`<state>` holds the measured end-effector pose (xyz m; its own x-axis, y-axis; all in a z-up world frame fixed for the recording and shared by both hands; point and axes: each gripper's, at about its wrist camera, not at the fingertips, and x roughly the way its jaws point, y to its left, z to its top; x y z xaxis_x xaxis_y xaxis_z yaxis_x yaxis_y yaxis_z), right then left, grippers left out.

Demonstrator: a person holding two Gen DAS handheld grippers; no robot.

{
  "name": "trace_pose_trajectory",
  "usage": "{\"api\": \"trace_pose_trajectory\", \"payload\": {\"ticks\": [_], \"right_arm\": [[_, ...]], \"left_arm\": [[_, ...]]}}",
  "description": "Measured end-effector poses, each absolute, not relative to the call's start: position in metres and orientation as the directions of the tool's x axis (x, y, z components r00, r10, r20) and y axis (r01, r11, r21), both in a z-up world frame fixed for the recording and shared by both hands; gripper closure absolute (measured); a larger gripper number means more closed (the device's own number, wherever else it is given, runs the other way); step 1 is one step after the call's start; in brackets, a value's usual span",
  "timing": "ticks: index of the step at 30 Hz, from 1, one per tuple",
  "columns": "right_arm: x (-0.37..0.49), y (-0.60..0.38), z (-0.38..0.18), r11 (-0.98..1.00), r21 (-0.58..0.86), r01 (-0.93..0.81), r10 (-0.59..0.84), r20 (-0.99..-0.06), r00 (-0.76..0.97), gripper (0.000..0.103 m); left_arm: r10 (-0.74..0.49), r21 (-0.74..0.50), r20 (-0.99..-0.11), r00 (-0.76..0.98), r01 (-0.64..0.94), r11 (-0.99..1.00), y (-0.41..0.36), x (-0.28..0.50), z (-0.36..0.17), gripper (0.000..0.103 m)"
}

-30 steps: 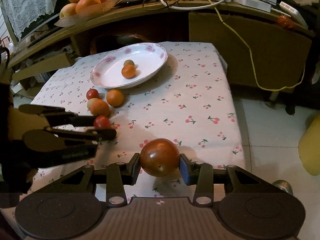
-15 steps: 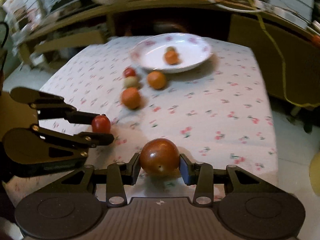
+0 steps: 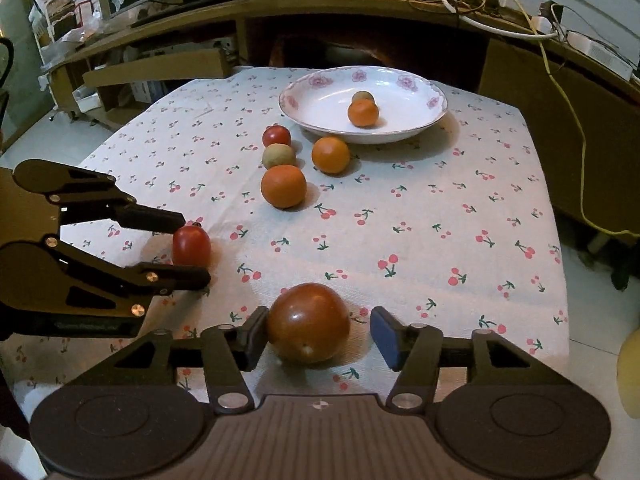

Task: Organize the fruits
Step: 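Grasp the red tomato with the left tool while right tool holds dark tomato, then carry both tomatoes over the white plate and open both tools to release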

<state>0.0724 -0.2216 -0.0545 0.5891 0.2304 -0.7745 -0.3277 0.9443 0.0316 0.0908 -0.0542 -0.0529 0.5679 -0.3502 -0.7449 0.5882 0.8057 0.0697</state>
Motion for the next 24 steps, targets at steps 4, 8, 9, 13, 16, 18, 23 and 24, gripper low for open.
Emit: {"api": "trace_pose_trajectory", "payload": {"ticks": [4,8,9,13,16,18,23,24], "right_arm": [[0.0708,-0.2238,-0.054,0.945,0.035,-0.324,0.233,-0.768,0.596,0.045],[0.0693,-0.2248,-0.0541,0.945,0.036,-0.325,0.234,-0.768,0.597,0.045],[0.0691,-0.2245,-0.0538,0.945,0.034,-0.325,0.233,-0.767,0.598,0.046],[0.069,-0.2215,-0.0535,0.941,0.044,-0.337,0.244,-0.777,0.58,0.06],[0.0685,-0.2164,-0.0531,0.942,0.021,-0.335,0.223,-0.784,0.579,0.061],[0.07,-0.2162,-0.0525,0.945,0.025,-0.325,0.219,-0.788,0.575,0.062],[0.0749,-0.2175,-0.0506,0.955,0.048,-0.292,0.213,-0.795,0.568,0.062],[0.0763,-0.2172,-0.0493,0.957,0.05,-0.286,0.212,-0.794,0.57,0.062]], "left_arm": [[-0.355,0.072,-0.738,0.574,0.589,0.805,-0.0544,0.0908,-0.053,0.043],[-0.356,0.067,-0.736,0.575,0.585,0.808,-0.0543,0.0919,-0.0531,0.044],[-0.357,0.063,-0.736,0.575,0.584,0.81,-0.0541,0.0919,-0.0531,0.045],[-0.386,0.016,-0.749,0.539,0.597,0.802,-0.0556,0.092,-0.0511,0.064],[-0.375,0.032,-0.752,0.542,0.598,0.801,-0.0595,0.0917,-0.05,0.064],[-0.374,0.026,-0.755,0.539,0.594,0.804,-0.06,0.0927,-0.0497,0.065],[-0.378,0.021,-0.749,0.544,0.59,0.807,-0.0617,0.0961,-0.0456,0.065],[-0.378,0.019,-0.747,0.547,0.586,0.81,-0.0623,0.0976,-0.0441,0.065]]}}
